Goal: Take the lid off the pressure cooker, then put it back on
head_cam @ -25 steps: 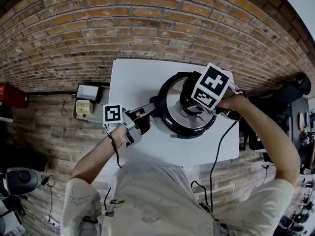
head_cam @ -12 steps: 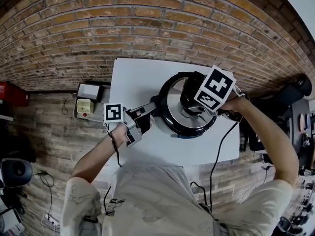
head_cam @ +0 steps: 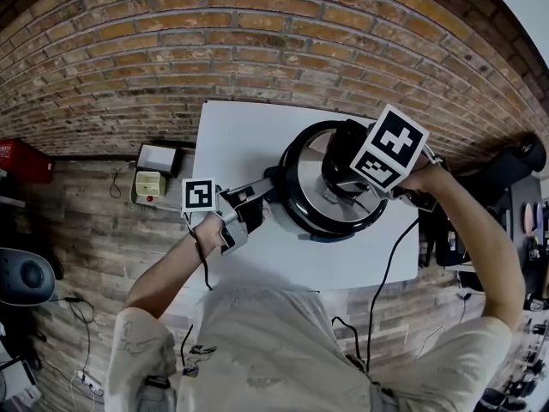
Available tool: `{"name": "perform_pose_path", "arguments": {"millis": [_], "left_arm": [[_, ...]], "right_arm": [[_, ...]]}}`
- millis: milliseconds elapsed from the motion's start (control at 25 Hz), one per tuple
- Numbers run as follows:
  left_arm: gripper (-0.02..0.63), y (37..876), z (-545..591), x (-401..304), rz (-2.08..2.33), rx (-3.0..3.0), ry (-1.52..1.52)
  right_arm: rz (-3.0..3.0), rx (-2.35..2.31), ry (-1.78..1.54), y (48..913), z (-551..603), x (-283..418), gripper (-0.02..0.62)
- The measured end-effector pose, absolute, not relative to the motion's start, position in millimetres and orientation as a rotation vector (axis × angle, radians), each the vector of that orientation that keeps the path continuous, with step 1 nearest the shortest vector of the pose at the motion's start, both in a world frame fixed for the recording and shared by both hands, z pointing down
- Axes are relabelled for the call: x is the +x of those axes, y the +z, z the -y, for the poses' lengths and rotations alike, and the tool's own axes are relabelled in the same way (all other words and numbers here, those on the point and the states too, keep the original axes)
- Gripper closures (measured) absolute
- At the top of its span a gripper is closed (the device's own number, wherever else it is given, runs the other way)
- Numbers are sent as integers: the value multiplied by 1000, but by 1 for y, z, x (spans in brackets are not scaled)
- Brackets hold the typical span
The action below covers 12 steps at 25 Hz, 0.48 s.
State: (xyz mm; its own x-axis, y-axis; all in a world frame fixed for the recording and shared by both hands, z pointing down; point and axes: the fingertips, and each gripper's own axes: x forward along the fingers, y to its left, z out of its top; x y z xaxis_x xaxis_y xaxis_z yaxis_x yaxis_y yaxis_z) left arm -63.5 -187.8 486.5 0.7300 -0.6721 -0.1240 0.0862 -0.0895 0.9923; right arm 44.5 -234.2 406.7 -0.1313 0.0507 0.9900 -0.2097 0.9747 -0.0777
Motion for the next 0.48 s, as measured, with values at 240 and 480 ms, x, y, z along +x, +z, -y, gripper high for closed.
{"name": "perform_pose_path", "arguments": {"millis": [240, 480], "left_arm": [[540, 487, 187, -63, 496, 1540, -677], [540, 486, 188, -64, 487, 1546, -676]], "right_arm": [[1723, 159, 216, 379, 237, 52, 302], [1722, 209, 253, 370, 235, 77, 302]]}}
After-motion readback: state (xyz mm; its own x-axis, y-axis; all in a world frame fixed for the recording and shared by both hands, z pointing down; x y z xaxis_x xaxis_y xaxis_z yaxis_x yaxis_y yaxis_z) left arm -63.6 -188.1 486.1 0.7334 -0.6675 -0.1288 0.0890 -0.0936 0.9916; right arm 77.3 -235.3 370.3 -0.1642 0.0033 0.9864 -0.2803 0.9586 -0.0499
